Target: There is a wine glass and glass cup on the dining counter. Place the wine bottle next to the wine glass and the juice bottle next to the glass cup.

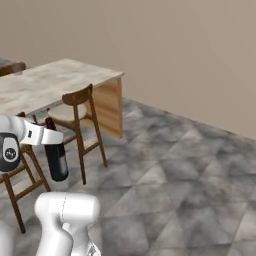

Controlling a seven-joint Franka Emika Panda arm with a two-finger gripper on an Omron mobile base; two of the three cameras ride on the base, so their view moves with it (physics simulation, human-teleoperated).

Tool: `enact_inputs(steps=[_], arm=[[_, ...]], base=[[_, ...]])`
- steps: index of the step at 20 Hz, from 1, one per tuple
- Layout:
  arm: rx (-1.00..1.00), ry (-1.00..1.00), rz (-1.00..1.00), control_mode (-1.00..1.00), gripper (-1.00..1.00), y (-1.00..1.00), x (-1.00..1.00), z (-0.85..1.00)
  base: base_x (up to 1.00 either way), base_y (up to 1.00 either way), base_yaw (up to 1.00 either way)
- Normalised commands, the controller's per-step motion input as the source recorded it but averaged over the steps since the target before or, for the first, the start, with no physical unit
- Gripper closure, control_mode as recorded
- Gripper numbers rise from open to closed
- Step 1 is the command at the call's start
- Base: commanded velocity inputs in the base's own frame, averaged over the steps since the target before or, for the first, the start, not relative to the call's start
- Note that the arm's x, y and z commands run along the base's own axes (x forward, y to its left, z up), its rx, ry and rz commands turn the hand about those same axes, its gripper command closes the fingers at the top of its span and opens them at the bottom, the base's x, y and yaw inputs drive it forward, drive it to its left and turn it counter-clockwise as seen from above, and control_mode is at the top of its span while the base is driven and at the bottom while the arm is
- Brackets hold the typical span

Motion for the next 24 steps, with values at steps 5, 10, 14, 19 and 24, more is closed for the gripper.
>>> enact_inputs(steps=[5,10,14,19,24], arm=[[0.0,0.0,0.0,1.0,1.0,0.0,0.0,0.0],[0.0,0.0,0.0,1.0,1.0,0.0,0.0,0.0],[0.0,0.0,0.0,1.0,1.0,0.0,0.0,0.0],[0.0,0.0,0.0,1.0,1.0,0.0,0.0,0.0],[0.0,0.0,0.0,1.0,1.0,0.0,0.0,0.0]], base=[[0.55,-0.59,0.0],[0.55,-0.58,0.0],[0.56,-0.57,0.0],[0.59,-0.56,0.0],[0.62,-0.53,0.03]])
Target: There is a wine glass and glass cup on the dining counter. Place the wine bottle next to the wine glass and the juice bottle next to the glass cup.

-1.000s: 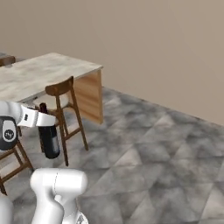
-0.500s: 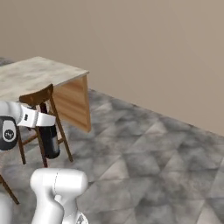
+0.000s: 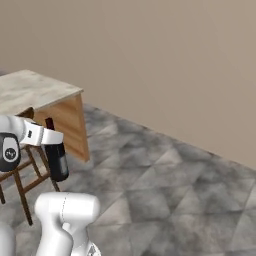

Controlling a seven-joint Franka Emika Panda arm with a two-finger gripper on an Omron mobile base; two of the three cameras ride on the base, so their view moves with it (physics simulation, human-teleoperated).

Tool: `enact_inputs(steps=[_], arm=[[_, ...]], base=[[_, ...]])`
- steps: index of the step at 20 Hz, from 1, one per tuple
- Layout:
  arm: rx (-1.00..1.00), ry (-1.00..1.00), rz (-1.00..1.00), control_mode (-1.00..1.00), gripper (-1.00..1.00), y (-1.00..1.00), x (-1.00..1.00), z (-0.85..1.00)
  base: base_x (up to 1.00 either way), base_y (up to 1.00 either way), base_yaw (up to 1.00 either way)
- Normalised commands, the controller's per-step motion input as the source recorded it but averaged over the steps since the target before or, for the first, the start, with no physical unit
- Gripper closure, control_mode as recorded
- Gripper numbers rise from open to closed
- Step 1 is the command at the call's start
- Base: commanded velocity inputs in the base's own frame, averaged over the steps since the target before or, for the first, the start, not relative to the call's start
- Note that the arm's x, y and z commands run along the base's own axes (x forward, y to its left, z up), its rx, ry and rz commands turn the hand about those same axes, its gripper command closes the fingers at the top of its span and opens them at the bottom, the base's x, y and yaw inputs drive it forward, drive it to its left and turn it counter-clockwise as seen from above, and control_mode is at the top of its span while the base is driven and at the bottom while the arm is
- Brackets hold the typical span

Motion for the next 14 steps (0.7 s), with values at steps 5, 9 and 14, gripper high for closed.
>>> enact_inputs(steps=[5,9,14], arm=[[0.0,0.0,0.0,1.0,1.0,0.0,0.0,0.0],[0.0,0.0,0.0,1.0,1.0,0.0,0.0,0.0],[0.0,0.0,0.0,1.0,1.0,0.0,0.0,0.0]], base=[[0.64,-0.49,0.08],[0.66,-0.44,0.14],[0.7,-0.4,0.17]])
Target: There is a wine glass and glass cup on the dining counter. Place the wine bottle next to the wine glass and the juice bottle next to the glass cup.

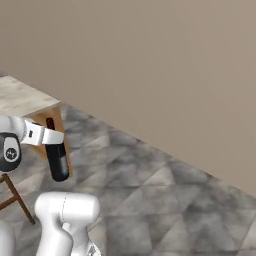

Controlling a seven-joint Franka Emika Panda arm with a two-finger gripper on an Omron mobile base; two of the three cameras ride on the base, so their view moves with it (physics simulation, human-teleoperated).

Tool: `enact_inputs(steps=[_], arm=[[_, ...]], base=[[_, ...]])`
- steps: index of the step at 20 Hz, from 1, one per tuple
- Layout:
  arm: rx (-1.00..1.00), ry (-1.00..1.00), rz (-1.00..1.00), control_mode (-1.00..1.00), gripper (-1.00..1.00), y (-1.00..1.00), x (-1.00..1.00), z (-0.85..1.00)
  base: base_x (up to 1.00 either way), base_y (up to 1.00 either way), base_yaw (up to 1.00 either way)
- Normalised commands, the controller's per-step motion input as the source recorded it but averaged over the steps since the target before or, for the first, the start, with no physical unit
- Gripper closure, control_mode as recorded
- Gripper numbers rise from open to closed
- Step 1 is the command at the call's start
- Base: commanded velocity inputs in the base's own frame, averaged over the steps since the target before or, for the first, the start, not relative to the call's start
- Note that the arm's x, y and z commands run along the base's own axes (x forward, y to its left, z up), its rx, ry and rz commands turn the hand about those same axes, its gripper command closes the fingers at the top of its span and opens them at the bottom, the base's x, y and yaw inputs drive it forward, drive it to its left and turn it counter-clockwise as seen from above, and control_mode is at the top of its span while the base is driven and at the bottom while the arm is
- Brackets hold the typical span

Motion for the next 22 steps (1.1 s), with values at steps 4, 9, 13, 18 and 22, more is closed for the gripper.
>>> enact_inputs(steps=[4,9,13,18,22], arm=[[0.0,0.0,0.0,1.0,1.0,0.0,0.0,0.0],[0.0,0.0,0.0,1.0,1.0,0.0,0.0,0.0],[0.0,0.0,0.0,1.0,1.0,0.0,0.0,0.0],[0.0,0.0,0.0,1.0,1.0,0.0,0.0,0.0],[0.0,0.0,0.0,1.0,1.0,0.0,0.0,0.0]], base=[[0.72,-0.37,0.19],[0.72,-0.35,0.21],[0.71,-0.3,0.28],[0.69,-0.27,0.32],[0.65,-0.2,0.4]])
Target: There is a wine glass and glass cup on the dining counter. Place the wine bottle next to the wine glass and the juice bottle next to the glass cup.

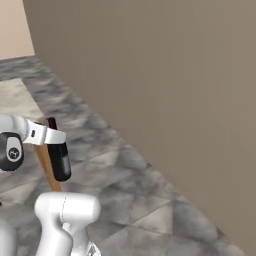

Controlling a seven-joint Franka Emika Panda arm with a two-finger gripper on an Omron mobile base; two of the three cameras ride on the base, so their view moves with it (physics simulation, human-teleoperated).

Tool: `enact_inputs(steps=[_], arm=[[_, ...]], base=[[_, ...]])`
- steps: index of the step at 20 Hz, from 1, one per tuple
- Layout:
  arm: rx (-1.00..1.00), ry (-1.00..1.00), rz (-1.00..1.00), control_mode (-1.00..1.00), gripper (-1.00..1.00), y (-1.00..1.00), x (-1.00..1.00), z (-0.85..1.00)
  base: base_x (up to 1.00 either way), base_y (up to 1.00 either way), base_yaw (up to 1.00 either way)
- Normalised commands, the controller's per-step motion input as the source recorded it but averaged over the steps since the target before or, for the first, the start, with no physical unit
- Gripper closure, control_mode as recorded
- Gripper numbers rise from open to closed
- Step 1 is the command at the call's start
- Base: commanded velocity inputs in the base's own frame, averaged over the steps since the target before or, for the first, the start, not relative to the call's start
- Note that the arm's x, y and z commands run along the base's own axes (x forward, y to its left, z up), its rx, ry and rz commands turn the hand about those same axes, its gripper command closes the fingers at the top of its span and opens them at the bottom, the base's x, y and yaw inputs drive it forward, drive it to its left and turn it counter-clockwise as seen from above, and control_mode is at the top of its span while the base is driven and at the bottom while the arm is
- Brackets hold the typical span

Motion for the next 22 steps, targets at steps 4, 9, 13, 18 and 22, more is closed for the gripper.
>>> enact_inputs(steps=[4,9,13,18,22], arm=[[0.0,0.0,0.0,1.0,1.0,0.0,0.0,0.0],[0.0,0.0,0.0,1.0,1.0,0.0,0.0,0.0],[0.0,0.0,0.0,1.0,1.0,0.0,0.0,0.0],[0.0,0.0,0.0,1.0,1.0,0.0,0.0,0.0],[0.0,0.0,0.0,1.0,1.0,0.0,0.0,0.0]], base=[[0.64,-0.25,0.31],[0.67,-0.32,0.19],[0.68,-0.31,0.2],[0.69,-0.25,0.28],[0.69,-0.2,0.34]])
